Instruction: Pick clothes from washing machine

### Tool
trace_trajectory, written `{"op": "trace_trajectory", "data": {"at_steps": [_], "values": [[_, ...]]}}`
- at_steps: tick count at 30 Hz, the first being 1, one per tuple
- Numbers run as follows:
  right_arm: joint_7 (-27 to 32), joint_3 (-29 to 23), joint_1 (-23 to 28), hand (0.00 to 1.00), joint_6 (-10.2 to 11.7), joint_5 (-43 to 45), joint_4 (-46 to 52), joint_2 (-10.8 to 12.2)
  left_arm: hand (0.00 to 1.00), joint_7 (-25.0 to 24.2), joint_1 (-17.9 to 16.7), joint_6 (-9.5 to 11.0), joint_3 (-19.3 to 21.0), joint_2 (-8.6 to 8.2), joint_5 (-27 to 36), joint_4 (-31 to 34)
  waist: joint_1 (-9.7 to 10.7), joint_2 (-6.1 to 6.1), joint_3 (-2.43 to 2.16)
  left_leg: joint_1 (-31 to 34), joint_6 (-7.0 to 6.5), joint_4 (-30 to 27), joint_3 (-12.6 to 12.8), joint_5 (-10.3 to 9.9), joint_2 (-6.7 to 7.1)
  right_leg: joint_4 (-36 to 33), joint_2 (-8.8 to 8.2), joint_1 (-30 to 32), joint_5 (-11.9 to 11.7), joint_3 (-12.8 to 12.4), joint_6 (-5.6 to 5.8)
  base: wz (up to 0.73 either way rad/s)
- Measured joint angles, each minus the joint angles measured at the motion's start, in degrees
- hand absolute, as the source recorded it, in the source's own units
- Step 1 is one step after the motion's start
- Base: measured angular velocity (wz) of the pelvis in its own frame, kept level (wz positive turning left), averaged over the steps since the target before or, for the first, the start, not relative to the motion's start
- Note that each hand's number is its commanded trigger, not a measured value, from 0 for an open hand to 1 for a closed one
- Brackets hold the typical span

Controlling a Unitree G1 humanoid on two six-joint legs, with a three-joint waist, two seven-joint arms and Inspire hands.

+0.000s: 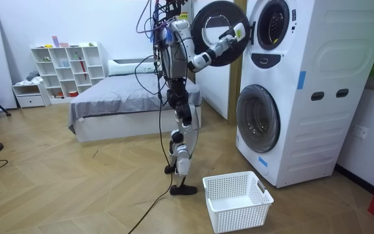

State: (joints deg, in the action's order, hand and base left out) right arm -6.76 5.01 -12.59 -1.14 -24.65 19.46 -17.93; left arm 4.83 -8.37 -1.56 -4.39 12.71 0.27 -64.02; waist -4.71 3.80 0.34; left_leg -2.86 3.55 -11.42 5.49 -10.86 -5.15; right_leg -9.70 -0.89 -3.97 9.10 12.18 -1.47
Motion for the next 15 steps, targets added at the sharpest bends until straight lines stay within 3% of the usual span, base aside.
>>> {"op": "trace_trajectory", "data": {"at_steps": [8, 15], "values": [[3.12, 0.09, -4.38, 0.0, 0.31, -0.08, -3.62, -0.44, 0.0, 0.0, 0.01, 0.65, 0.31, 0.75, -1.05, 0.37, -0.74, 1.28, 0.28, -0.21, -0.04, 0.19, 0.0, 0.03, 0.0, 0.04, -0.02, -0.05, 0.04, 0.2, 0.02, 0.0], [4.99, 0.73, -4.66, 0.0, 0.88, -0.07, -5.55, -0.45, 0.0, 0.0, 0.27, 0.6, 0.24, 0.8, -0.94, 0.54, -1.52, 1.33, 0.48, -0.1, -0.02, -0.47, -0.85, 0.0, -0.16, -0.11, 0.02, -0.7, 0.04, 1.27, 0.03, 0.07]]}}
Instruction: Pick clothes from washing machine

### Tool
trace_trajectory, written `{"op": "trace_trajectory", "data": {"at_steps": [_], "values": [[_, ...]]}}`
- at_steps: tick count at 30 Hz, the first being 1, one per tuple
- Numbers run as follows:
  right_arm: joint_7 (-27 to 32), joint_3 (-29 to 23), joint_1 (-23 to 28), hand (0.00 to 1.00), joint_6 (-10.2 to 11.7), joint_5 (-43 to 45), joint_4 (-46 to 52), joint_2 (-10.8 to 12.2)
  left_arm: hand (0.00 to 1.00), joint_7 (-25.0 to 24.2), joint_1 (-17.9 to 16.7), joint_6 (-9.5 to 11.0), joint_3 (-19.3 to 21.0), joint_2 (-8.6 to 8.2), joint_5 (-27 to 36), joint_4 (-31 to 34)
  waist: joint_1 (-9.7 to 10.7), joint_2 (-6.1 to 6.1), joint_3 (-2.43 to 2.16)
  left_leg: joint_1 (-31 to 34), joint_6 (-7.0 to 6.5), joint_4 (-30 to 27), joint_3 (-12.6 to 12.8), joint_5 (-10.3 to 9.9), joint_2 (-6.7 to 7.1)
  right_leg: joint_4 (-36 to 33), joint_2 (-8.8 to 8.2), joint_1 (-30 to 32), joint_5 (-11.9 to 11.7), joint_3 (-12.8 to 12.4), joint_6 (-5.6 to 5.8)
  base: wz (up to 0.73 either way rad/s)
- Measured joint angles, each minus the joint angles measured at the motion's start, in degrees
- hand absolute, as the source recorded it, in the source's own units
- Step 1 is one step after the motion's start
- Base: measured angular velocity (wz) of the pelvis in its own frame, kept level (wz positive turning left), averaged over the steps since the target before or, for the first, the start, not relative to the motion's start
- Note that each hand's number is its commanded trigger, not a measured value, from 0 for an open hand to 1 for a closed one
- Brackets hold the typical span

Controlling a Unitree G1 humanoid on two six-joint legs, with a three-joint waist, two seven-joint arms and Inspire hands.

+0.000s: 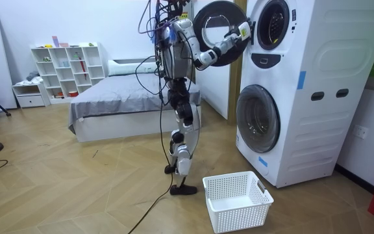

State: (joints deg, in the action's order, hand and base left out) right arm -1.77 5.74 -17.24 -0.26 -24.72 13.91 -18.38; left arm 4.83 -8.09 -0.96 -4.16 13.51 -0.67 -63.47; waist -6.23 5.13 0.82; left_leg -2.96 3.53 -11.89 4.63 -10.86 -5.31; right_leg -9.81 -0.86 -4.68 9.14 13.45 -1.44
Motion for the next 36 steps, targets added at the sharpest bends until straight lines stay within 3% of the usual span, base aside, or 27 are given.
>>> {"op": "trace_trajectory", "data": {"at_steps": [2, 4, 6, 7, 9, 11, 13, 14, 15, 16, 17, 18, 19, 20, 21, 25, 26, 29, 31, 33, 35, 36], "values": [[0.35, 0.03, 0.0, 0.0, 0.0, 0.22, -1.6, 0.02, 0.0, 0.0, -0.25, 0.0, 0.05, -0.01, 0.01, -0.08, -0.36, 0.01, 0.08, 0.47, 0.03, -1.14, 0.04, -0.21, -0.18, -0.19, 0.09, -0.12, 0.03, -0.11, -0.05, 0.07], [0.28, 0.04, -0.39, 0.0, 0.19, 1.33, -3.75, 0.12, 0.0, 0.0, -0.14, -0.02, 0.25, -0.08, -0.02, -0.37, -0.86, -0.46, 0.51, 1.97, 0.3, -5.4, 0.08, -2.17, -1.03, -2.45, 0.4, 0.28, 1.13, 0.04, -0.37, -0.02], [0.61, 0.09, -0.67, 0.0, 0.17, 2.65, -6.8, 0.21, 0.0, 0.0, -0.14, -0.44, 1.25, 0.35, 0.01, -0.71, -1.76, -0.64, 0.63, 5.07, 0.86, -12.64, -0.09, -5.98, -2.64, -8.36, 0.98, 2.56, 5.07, -0.44, -0.95, 0.0], [0.65, 0.16, -0.66, 0.0, 0.16, 2.74, -7.2, 0.35, 0.0, 0.0, -0.06, -0.51, 1.36, 0.57, 0.0, -0.7, -1.78, -0.68, 0.71, 5.75, 1.04, -14.15, -0.08, -6.62, -3.02, -9.62, 1.02, 3.17, 6.04, -0.37, -1.11, 0.08], [1.43, 0.57, -0.64, 0.0, 0.17, 3.42, -7.56, 0.79, 0.0, -0.02, -2.02, -1.55, 1.69, 0.83, -0.05, -0.41, -2.25, -0.35, 0.31, 6.6, 1.72, -17.41, -0.05, -8.17, -3.92, -13.4, 1.05, 4.48, 8.32, -0.43, -1.64, 0.0], [2.0, 0.74, -0.9, 0.0, 0.28, 3.29, -7.54, 0.8, 0.0, -0.21, -2.95, -2.52, 1.64, 0.74, -0.04, -0.22, -2.41, -0.16, 0.08, 7.47, 1.79, -19.18, -0.08, -8.1, -4.33, -13.96, 1.19, 4.22, 8.99, -0.1, -2.02, 0.16], [2.41, 0.87, -0.96, 0.0, 0.48, 3.55, -7.96, 1.0, 0.0, -0.55, -3.14, -3.02, 1.65, 0.53, -0.21, -0.26, -2.01, -0.4, 0.34, 11.55, 0.71, -26.62, -0.22, -6.44, -4.67, -13.2, 1.58, 2.77, 9.45, -0.38, -3.06, 0.49], [2.59, 1.11, -0.79, 0.0, 0.48, 3.69, -9.12, 1.24, 0.0, -0.59, -3.36, -3.34, 1.55, 0.35, -1.15, -0.51, -1.74, 0.05, 0.17, 14.45, -0.71, -28.04, -0.09, -6.5, -2.45, -12.89, 1.64, 1.98, 9.69, -3.25, -3.48, 0.5], [2.77, 1.08, -0.82, 0.0, 0.48, 3.69, -9.44, 1.04, 0.0, -0.59, -3.27, -3.37, 1.47, 0.09, -1.36, -0.47, -1.9, 0.11, 0.21, 15.54, -0.79, -25.84, -0.01, -6.46, -0.78, -12.8, 1.36, 1.69, 9.89, -4.19, -3.48, 0.36], [3.06, 1.02, -1.02, 0.0, 0.32, 3.72, -9.49, 0.67, 0.0, -0.6, -3.23, -3.26, 1.44, -0.38, -1.39, -0.31, -2.66, 0.07, 0.11, 17.48, -0.75, -19.22, 0.58, -5.11, 1.93, -12.82, 0.83, 1.72, 10.19, -6.36, -3.14, -0.17], [3.03, 1.13, -1.5, 0.0, 0.27, 4.25, -9.54, 0.76, 0.0, -0.61, -3.39, -3.21, 1.9, -0.42, -1.4, -0.31, -4.89, -0.35, -0.04, 18.7, -1.52, -13.31, 0.89, -0.38, 3.43, -12.8, 0.72, 1.7, 10.53, -8.9, -2.63, -0.68], [2.98, 1.79, -1.66, 0.0, 0.2, 4.99, -9.37, 0.75, 0.0, -0.6, -4.08, -3.13, 3.24, -0.16, -1.35, -0.32, -6.6, -0.69, -0.37, 18.46, -2.06, -9.32, 0.73, 4.37, 3.87, -12.55, 0.39, 1.42, 10.85, -10.36, -2.05, -0.76], [2.97, 2.01, -1.66, 0.0, 0.2, 5.0, -9.23, 0.74, 0.0, -0.59, -4.42, -3.07, 4.09, -0.03, -1.32, -0.32, -6.66, -0.8, -0.56, 18.12, -2.73, -8.46, 0.74, 6.26, 4.06, -12.15, 0.27, 1.22, 10.97, -10.4, -1.7, -0.5], [3.21, 2.02, -1.67, 0.0, 0.18, 4.91, -9.18, 0.47, 0.0, -0.59, -4.63, -2.76, 4.97, 0.41, -1.31, -0.31, -6.35, -0.44, -0.96, 17.49, -4.5, -7.77, 0.72, 8.05, 4.73, -11.14, -0.09, 0.78, 10.76, -10.41, -0.9, -0.13], [3.71, 2.03, -1.64, 0.0, 0.04, 5.0, -9.23, -0.05, 0.0, -0.58, -4.63, -2.42, 5.27, 0.67, -1.28, -0.26, -5.99, 0.17, -1.11, 17.26, -5.8, -8.22, 0.73, 8.36, 5.44, -9.51, -0.67, -0.36, 10.61, -10.17, -0.52, 0.0], [6.53, 2.03, -1.67, 0.0, -0.1, 4.94, -8.87, -0.06, 0.0, -0.57, -3.26, -2.43, 5.29, 0.79, -1.26, -0.38, -3.25, 1.22, -1.02, 17.03, -7.57, -10.38, 0.78, 5.6, 7.88, -7.16, -2.93, -3.14, 10.67, -9.26, 1.24, 0.15], [7.23, 2.02, -1.68, 0.0, -0.1, 5.0, -8.88, -0.08, 0.0, -0.57, -2.08, -2.4, 5.29, 0.82, -1.12, -0.53, -3.07, 1.2, -0.71, 16.64, -7.94, -10.79, 1.38, 4.6, 8.2, -7.66, -3.56, -3.54, 10.86, -9.23, 1.73, -0.04], [8.32, 2.02, -1.61, 0.0, -0.09, 5.3, -8.93, -0.11, 0.0, -0.53, 0.44, -2.37, 5.19, 1.11, 0.34, -0.63, -1.53, 0.35, -0.02, 15.83, -8.89, -12.24, 1.93, 1.97, 9.19, -13.11, -5.42, -3.0, 11.9, -7.49, 3.81, -0.03], [8.84, 2.01, -1.63, 0.0, -0.08, 5.33, -8.89, -0.35, 0.0, -0.49, 1.18, -2.2, 5.1, 1.16, 1.19, -0.37, -1.43, 0.06, 0.11, 14.91, -9.52, -12.37, 3.04, 0.6, 9.67, -18.43, -6.88, -1.1, 12.21, -7.51, 4.37, -0.2], [9.23, 2.01, -1.6, 0.0, -0.04, 6.33, -8.93, -0.43, 0.0, -0.48, 1.86, -2.06, 5.03, 1.19, 1.21, -0.28, -0.79, -0.19, 0.18, 13.35, -10.47, -12.37, 3.99, -0.98, 10.23, -26.59, -8.29, 1.96, 10.73, -7.41, 5.95, -0.22], [9.28, 2.01, -1.55, 0.0, -0.04, 7.05, -9.15, -0.26, 0.0, -0.45, 2.6, -2.06, 4.67, 1.52, 1.14, -0.54, -0.45, -0.57, 0.22, 11.52, -10.99, -11.61, 3.79, -1.71, 10.16, -32.12, -8.61, 4.76, 7.54, -7.06, 6.27, -0.13], [9.16, 1.96, -1.54, 0.0, 0.05, 7.36, -9.24, -0.28, 0.0, -0.41, 3.26, -1.91, 4.17, 1.8, 1.14, -0.48, -0.11, -1.26, 0.22, 10.61, -11.11, -10.83, 3.31, -2.0, 9.78, -33.77, -8.41, 6.42, 7.53, -7.05, 6.01, -0.1]]}}
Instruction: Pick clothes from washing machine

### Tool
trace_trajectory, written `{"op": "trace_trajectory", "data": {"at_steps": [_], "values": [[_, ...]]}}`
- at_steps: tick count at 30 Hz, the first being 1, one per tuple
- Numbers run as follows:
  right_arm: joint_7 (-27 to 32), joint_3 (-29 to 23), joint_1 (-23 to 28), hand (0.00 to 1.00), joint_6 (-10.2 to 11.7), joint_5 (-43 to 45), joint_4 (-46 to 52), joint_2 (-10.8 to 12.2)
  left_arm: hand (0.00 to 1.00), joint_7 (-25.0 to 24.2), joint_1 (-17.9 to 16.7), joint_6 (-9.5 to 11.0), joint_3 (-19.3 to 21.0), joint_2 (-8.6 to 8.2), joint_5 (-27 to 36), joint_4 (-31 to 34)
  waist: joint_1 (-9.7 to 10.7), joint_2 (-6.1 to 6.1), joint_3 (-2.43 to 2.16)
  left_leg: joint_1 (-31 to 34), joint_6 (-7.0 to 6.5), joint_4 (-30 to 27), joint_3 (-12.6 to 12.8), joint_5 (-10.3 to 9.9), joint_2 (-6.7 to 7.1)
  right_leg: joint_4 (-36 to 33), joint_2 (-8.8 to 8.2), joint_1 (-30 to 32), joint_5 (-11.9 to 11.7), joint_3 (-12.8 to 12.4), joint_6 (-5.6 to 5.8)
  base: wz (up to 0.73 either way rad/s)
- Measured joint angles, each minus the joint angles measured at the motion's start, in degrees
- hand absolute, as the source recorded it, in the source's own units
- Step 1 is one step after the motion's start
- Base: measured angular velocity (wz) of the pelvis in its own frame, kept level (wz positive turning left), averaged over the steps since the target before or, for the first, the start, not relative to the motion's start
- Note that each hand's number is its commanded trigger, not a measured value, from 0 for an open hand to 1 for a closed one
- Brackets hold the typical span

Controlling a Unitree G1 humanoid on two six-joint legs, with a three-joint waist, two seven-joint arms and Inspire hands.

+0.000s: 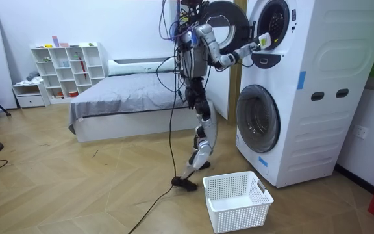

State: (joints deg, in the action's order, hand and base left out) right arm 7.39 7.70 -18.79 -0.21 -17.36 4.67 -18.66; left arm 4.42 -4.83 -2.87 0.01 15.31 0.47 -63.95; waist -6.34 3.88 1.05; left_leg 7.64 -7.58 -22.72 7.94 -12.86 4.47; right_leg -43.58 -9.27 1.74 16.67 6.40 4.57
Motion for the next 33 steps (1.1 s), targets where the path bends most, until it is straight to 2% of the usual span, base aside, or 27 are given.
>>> {"op": "trace_trajectory", "data": {"at_steps": [1, 2, 3, 4, 5, 6, 7, 8, 9, 11, 15, 17, 18, 21, 25, 28, 33], "values": [[-0.11, -0.04, 0.0, 0.0, 0.05, 0.02, -0.12, -0.05, 0.0, 0.05, 0.46, 0.05, -0.4, 0.11, 0.01, 0.0, 0.02, -0.44, 0.13, -0.37, -0.03, 0.3, -0.23, -0.07, -0.4, 0.01, 0.44, 0.88, 0.66, 0.08, -0.2, -0.07], [-0.42, -0.04, 0.05, 0.0, 0.05, 0.75, -0.93, -0.04, 0.0, 0.05, 1.24, 0.53, -1.15, 0.07, 0.09, -0.17, -0.2, -1.22, 0.07, -1.26, -0.07, 1.29, -0.08, -0.11, -1.35, 1.16, 1.58, 3.4, 1.73, 0.02, -0.7, -0.06], [-0.66, -0.02, 0.16, 0.0, -0.11, 1.58, -1.37, -0.05, 0.0, 0.05, 1.43, 1.13, -2.07, -0.04, 0.27, -0.13, -0.39, -1.82, 0.0, -2.47, -0.08, 2.34, 0.13, -0.07, -1.96, 4.32, 2.54, 5.56, 1.86, -0.15, -0.83, -0.04], [-0.88, -0.03, 0.17, 0.0, -0.27, 1.94, -1.31, -0.04, 0.0, 0.05, 1.23, 1.42, -2.08, -0.11, 0.25, -0.19, -0.27, -1.92, -0.07, -2.97, -0.09, 2.84, 0.08, -0.06, -1.97, 6.67, 2.63, 6.32, 1.78, -0.2, -0.92, 0.0], [-1.09, -0.05, 0.15, 0.0, -0.41, 2.18, -0.83, -0.09, 0.0, 0.05, 1.16, 1.55, -2.02, -0.13, 0.18, -0.19, 0.08, -1.56, -0.31, -3.88, -0.18, 3.57, 0.09, -0.11, -1.58, 12.3, 2.68, 7.17, 1.06, -0.14, -1.21, 0.1], [-1.08, -0.01, 0.16, 0.0, -0.41, 2.14, -0.59, -0.12, 0.0, 0.05, 1.22, 1.48, -2.02, -0.13, 0.16, -0.23, 0.19, -1.52, -0.37, -4.68, -0.19, 4.16, 0.0, -0.29, -1.47, 17.35, 3.48, 7.43, -0.82, -0.44, -1.55, 0.12], [-1.07, 0.0, 0.16, 0.0, -0.42, 2.1, -0.59, -0.13, 0.0, 0.05, 1.2, 1.46, -2.04, -0.13, 0.17, -0.22, 0.31, -1.61, -0.37, -5.26, -0.08, 4.45, -0.24, -0.37, -1.49, 19.29, 3.92, 7.3, -1.92, -0.6, -1.87, 0.16], [-1.04, 0.0, 0.15, 0.0, -0.42, 2.08, -0.55, -0.16, 0.0, 0.06, 1.14, 1.45, -1.88, -0.11, 0.21, -0.26, 0.18, -1.45, -0.6, -6.42, 0.1, 5.23, -0.51, -0.47, -1.52, 21.75, 4.85, 7.01, -4.8, -1.36, -2.84, 0.04], [-1.05, 0.02, 0.11, 0.0, -0.44, 2.04, -0.36, -0.24, 0.0, 0.07, 0.75, 1.44, -1.51, -0.07, 0.15, -0.23, -0.25, -0.83, -1.07, -7.33, 0.53, 5.82, -0.18, -0.71, -1.37, 22.44, 5.72, 6.49, -9.22, -2.11, -3.41, -0.04], [-1.03, 0.01, -0.15, 0.0, -0.58, 0.53, 0.43, -0.87, 0.0, 0.29, -0.15, 1.01, -0.8, -0.57, 0.04, -0.1, -0.38, -1.22, -1.37, -8.57, 1.11, 6.64, -0.45, -0.91, -2.24, 24.51, 6.6, 4.71, -9.91, -1.91, -3.91, -0.05], [-1.02, -1.41, -2.76, 0.0, -0.6, -1.48, 1.43, -3.13, 0.0, 0.32, -2.26, 0.25, 1.46, -0.92, -0.12, -0.08, 0.11, -0.92, -1.47, -10.99, 2.52, 9.29, -0.58, -0.99, -3.75, 28.18, 8.4, 1.47, -10.58, -1.16, -4.98, -0.02], [-1.03, -2.78, -2.8, 0.0, -0.59, -2.51, 2.0, -3.96, 0.0, 0.4, -2.47, 0.24, 2.03, -1.02, -0.12, -0.02, 0.11, -0.61, -1.41, -11.66, 2.94, 9.81, -0.75, -1.11, -4.2, 29.59, 8.96, 0.37, -10.76, -0.84, -5.31, 0.0], [-1.02, -3.19, -2.8, 0.0, -0.59, -2.76, 2.57, -4.25, 0.0, 0.43, -2.66, 0.25, 2.02, -1.03, -0.11, 0.24, 0.14, -0.39, -1.22, -12.19, 3.16, 10.37, -0.77, -1.05, -4.42, 30.23, 9.29, -0.23, -10.89, -0.81, -5.51, 0.0], [-1.21, -3.46, -2.8, 0.0, -0.57, -3.27, 3.21, -4.24, 0.0, 0.49, -2.72, 0.28, 2.0, -1.24, -0.07, 0.48, 1.73, 0.16, -1.25, -12.39, 3.62, 11.05, -1.87, -1.04, -4.69, 31.95, 9.66, -1.22, -11.04, 0.18, -5.76, 0.13], [-1.15, -5.08, -2.79, 0.0, -0.57, -5.74, 3.02, -4.24, 0.0, 0.49, -2.21, 0.43, 2.01, -2.18, -0.02, 0.97, 2.13, 0.3, -1.16, -12.56, 3.67, 11.42, -1.97, -1.02, -4.84, 32.87, 10.29, -1.43, -11.06, 0.09, -5.78, 0.03], [-0.87, -5.41, -2.79, 0.0, -0.54, -8.4, 3.05, -4.26, 0.0, 0.49, -2.53, 0.43, 2.09, -2.39, -0.04, 0.88, 2.56, 0.3, -0.93, -13.3, 3.73, 12.04, -1.96, -1.06, -4.99, 33.18, 10.34, -1.96, -11.06, 0.17, -5.78, 0.0], [-0.67, -6.49, -2.67, 0.0, -0.53, -12.6, 3.66, -4.26, 0.0, 0.48, -3.55, 0.37, 4.51, -2.58, -0.07, 1.42, 3.09, 0.08, -0.81, -13.15, 3.77, 12.35, -2.04, -1.1, -4.93, 33.8, 10.42, -2.09, -11.08, 0.13, -5.74, 0.0]]}}
